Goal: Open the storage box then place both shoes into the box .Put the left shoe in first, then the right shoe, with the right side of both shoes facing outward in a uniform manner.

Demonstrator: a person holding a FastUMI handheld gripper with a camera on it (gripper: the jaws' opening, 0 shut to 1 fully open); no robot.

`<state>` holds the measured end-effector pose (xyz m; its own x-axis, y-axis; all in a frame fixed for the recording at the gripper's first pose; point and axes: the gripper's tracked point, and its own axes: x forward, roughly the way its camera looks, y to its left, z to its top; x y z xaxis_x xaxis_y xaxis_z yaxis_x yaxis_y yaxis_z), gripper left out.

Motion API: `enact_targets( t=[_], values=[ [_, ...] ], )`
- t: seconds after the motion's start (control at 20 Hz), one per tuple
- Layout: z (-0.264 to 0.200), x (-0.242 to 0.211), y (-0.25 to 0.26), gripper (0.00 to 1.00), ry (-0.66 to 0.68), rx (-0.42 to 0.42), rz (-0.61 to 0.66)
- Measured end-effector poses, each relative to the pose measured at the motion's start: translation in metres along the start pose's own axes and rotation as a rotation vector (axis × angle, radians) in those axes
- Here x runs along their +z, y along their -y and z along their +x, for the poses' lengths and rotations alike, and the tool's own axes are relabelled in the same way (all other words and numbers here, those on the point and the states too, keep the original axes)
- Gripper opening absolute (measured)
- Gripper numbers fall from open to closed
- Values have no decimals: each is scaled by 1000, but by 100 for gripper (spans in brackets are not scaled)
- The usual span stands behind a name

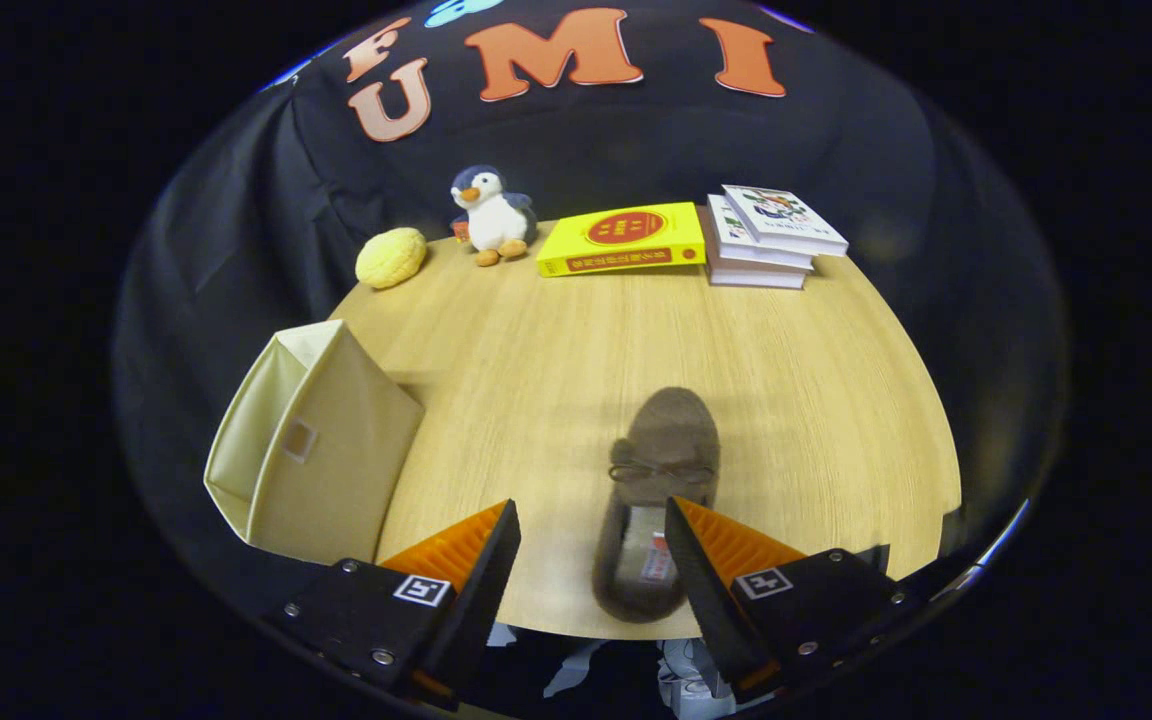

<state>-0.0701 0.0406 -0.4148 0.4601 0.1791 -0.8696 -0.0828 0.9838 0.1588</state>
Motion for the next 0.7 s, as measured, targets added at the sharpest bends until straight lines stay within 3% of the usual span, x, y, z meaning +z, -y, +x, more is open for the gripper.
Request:
enact_targets(
  t=[0.3, 0.45, 0.7],
  values=[
    [42, -20, 58, 74, -38, -43, 3],
    [62, -18, 56, 59, -20, -3, -6],
    [83, -20, 62, 44, 8, -39, -54]
  ],
)
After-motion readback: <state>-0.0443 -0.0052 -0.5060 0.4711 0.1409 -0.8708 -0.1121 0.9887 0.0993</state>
